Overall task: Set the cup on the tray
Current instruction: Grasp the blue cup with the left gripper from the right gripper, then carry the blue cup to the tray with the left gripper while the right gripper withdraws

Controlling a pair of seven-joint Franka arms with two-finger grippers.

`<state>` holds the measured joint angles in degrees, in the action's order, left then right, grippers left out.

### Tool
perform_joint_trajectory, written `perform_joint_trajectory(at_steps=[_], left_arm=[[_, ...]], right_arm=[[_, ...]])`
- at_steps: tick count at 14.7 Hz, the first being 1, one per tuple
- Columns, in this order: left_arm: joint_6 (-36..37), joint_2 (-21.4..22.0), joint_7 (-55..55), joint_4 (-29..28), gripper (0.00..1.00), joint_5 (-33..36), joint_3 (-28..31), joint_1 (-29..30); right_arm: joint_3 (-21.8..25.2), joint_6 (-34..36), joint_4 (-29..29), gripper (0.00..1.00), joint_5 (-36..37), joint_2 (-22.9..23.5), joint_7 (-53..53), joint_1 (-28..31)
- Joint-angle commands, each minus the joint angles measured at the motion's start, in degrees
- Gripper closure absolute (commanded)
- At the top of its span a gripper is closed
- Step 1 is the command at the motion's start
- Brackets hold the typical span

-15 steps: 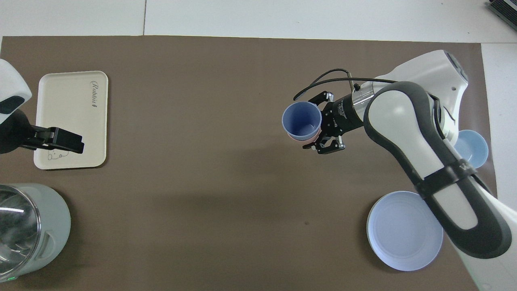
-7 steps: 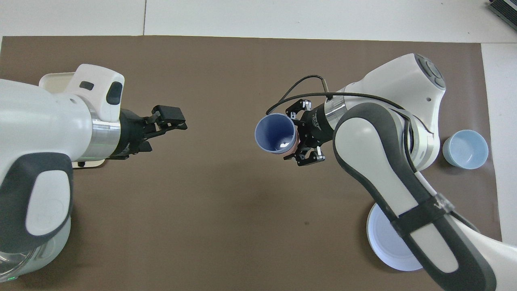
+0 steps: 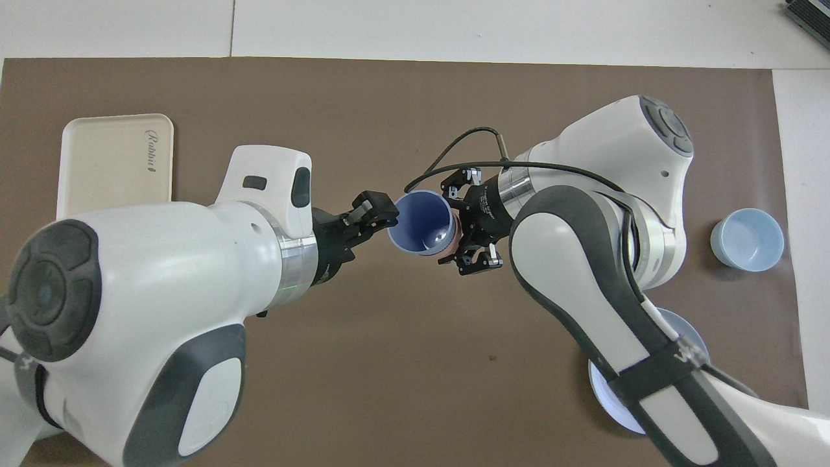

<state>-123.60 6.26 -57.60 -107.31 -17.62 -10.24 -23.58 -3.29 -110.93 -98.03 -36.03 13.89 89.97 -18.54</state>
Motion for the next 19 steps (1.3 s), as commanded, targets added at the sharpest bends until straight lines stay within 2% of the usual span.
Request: perform_joint_trajectory(at_steps=[1,5,6,7,8,9,14,19], left_arm=[[-3.21,1.74,-1.46,-3.35,0.27,-1.28,1.01,-2.35],[-8.57,-2.04,-1.55,-3.17,0.28,-1.28,1.1,-2.26],[-9.54,-3.0,-1.64,-3.0,0.33,-1.28,1.1,-2.26],[-9.72,-3.36,-1.9,-2.65,0.44,-1.28,1.1,-2.35],[-9.9,-3.62,-2.08,-2.56,0.84,-1.28,1.1,-2.35],[-9.9,-3.71,-1.99,-2.56,1.0,-1.19,1.01,-2.44],[-8.5,-4.94,-2.08,0.52,1.0,-1.37,1.01,-2.44],[-0.07,-4.59,-1.82,5.96,1.0,-2.59,1.63,-0.17]], right_arm=[[-0.14,-1.22,-1.64,1.0,0.96,-1.5,1.26,0.08],[-0.14,-1.57,-1.72,1.0,0.96,-1.5,1.26,0.08],[-0.14,-1.57,-1.72,1.0,0.96,-1.5,1.26,0.08],[-0.14,-1.57,-1.81,1.0,0.96,-1.5,1.26,0.08],[-0.14,-1.66,-1.99,1.0,0.96,-1.5,1.26,0.08],[-0.14,-1.75,-2.16,1.0,0.96,-1.58,1.18,0.08],[-0.14,-2.8,-2.87,1.0,0.96,-1.67,1.17,0.08],[-0.14,-2.8,-2.87,1.0,0.96,-1.67,1.09,0.17]])
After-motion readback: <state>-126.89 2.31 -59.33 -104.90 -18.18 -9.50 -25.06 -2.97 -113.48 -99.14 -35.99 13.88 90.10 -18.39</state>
